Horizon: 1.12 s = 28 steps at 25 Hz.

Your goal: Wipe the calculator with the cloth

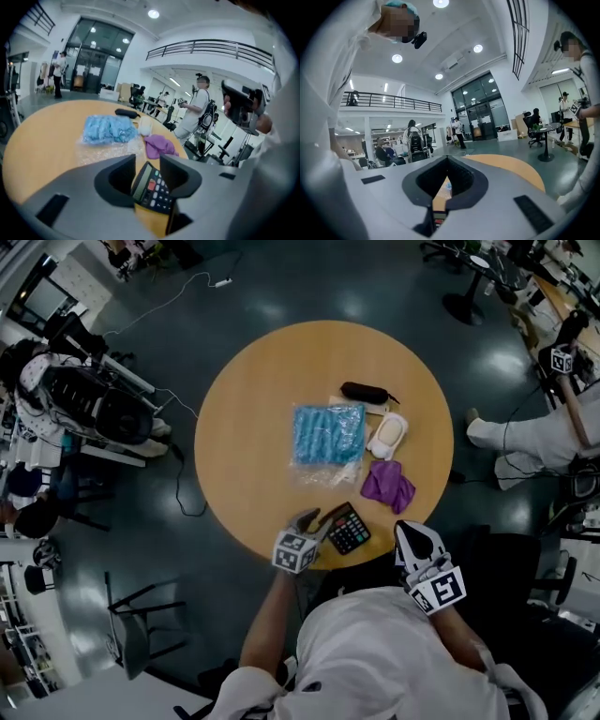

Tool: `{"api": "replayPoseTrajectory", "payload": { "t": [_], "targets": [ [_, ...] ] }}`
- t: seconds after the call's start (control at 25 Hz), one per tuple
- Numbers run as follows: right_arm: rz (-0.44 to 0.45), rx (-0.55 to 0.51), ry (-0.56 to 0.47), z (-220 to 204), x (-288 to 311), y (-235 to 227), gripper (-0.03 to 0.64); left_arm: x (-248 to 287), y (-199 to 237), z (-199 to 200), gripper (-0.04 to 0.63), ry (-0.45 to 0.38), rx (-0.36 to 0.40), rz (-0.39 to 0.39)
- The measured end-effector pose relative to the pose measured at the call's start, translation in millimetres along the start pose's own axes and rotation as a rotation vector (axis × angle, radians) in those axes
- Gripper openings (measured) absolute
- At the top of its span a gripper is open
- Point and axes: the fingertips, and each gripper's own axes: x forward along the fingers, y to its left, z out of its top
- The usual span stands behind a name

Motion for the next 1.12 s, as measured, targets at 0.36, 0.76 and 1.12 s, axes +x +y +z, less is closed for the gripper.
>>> {"api": "replayPoseTrajectory", "payload": {
  "t": [0.36,0.76,1.12],
  "targets": [
    [0.037,0.039,0.085,-23,2,-15,0.017,83,14,-50,0.144,0.356,0.078,-0.189],
    [0.039,0.057,0.109,-31,6,-30,0.017,88,-3,-65,0.099,0.439,0.049,-0.320],
    [0.040,0.036,0.103,-34,18,-38,0.017,38,0,-50,0.050,0.182,-0.255,-0.163]
  ]
}}
